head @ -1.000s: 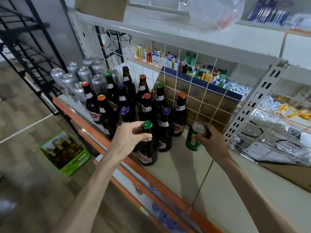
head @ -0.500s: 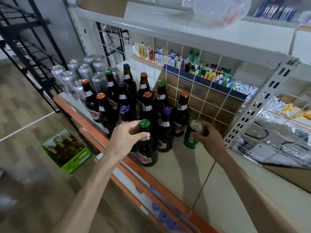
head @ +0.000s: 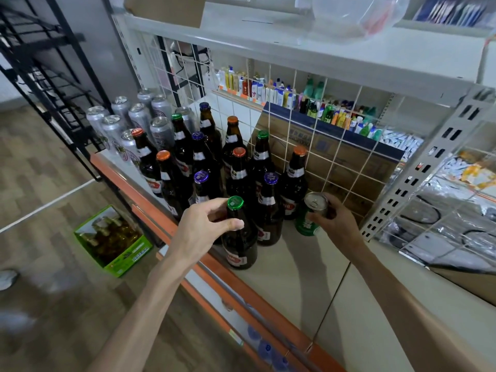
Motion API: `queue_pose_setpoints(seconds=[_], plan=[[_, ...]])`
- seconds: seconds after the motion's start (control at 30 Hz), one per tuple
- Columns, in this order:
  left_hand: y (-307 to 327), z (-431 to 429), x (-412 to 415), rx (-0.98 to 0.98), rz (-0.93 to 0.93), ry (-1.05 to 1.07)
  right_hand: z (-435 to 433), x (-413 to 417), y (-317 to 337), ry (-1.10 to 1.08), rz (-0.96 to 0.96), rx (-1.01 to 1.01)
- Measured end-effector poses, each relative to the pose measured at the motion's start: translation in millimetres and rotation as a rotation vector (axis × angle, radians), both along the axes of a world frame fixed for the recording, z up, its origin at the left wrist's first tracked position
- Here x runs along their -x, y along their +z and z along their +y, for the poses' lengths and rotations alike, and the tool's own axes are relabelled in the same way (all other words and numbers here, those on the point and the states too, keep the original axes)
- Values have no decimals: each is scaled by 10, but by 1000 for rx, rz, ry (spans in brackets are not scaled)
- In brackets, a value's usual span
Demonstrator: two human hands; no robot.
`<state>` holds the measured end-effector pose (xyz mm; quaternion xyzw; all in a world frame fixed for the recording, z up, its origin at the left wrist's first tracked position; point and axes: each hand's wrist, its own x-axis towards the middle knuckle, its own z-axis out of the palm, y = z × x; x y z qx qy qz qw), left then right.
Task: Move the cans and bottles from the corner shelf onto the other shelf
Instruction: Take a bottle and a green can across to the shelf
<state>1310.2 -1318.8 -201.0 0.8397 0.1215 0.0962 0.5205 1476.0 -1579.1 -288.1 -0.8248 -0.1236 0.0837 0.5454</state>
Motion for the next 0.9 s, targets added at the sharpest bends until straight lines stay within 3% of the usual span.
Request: queue_pose_setpoints(seconds=[0.4, 0.6, 0.9], plan=[[27, 17, 0, -47, 38, -32, -26, -39, -3, 10, 99, 130], [111, -13, 26, -10, 32, -36, -131, 281, 185, -113, 22, 41], [269, -156, 36, 18, 7, -11, 96, 237, 222, -84, 58, 148]])
